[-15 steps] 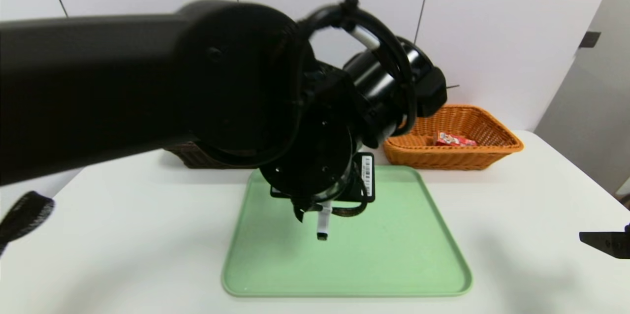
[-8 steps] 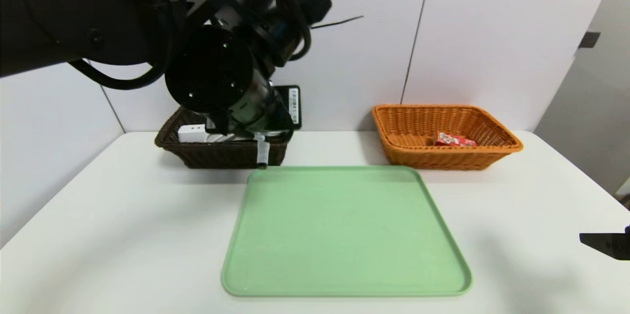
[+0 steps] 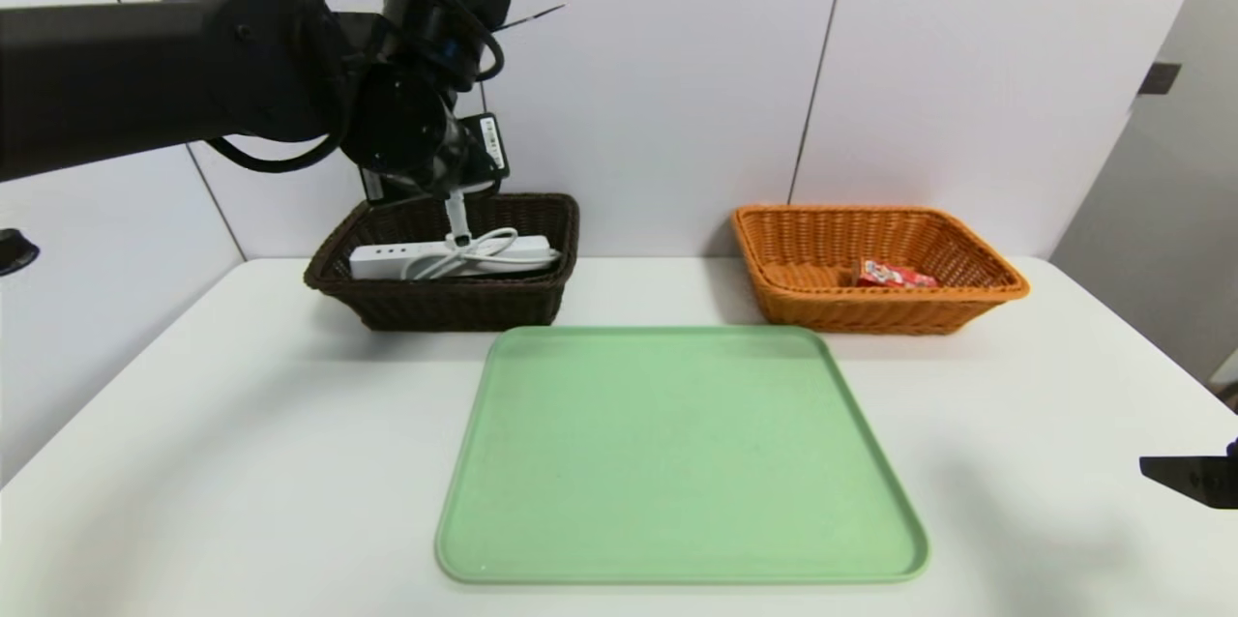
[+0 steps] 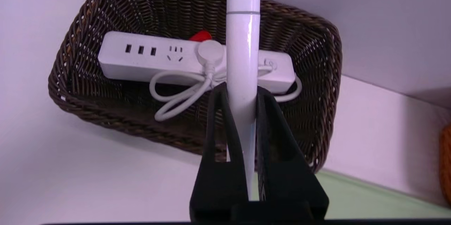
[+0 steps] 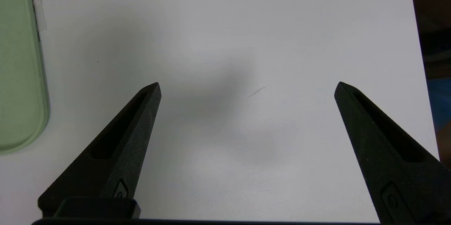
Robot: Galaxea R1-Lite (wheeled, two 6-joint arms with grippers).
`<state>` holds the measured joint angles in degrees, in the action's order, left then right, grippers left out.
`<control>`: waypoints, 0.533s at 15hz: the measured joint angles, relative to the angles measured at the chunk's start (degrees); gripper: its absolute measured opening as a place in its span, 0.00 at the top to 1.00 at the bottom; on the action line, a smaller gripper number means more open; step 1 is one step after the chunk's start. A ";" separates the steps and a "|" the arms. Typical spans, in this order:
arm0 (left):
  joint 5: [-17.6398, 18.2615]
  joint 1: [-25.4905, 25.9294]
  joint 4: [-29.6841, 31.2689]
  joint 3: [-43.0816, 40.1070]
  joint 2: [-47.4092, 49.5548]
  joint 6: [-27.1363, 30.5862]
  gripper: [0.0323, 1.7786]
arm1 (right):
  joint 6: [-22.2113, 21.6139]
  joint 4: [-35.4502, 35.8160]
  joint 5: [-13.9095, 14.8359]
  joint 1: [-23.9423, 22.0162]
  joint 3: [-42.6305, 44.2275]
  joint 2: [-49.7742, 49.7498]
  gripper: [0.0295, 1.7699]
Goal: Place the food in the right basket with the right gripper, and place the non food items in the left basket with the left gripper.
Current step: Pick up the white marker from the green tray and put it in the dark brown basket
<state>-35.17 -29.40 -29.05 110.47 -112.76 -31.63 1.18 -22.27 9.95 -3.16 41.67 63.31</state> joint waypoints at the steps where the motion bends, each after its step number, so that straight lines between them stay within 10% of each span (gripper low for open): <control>1: 0.00 1.16 1.85 -0.05 -1.18 0.00 0.94 | 0.02 -0.02 0.00 0.00 0.09 0.00 0.04; 8: -0.40 7.02 12.19 0.04 -8.96 -0.56 0.94 | 0.22 0.34 0.11 0.00 0.72 0.11 0.04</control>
<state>-35.57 -22.38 -16.86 110.51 -121.72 -32.20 1.40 -21.93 10.06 -3.16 42.39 63.42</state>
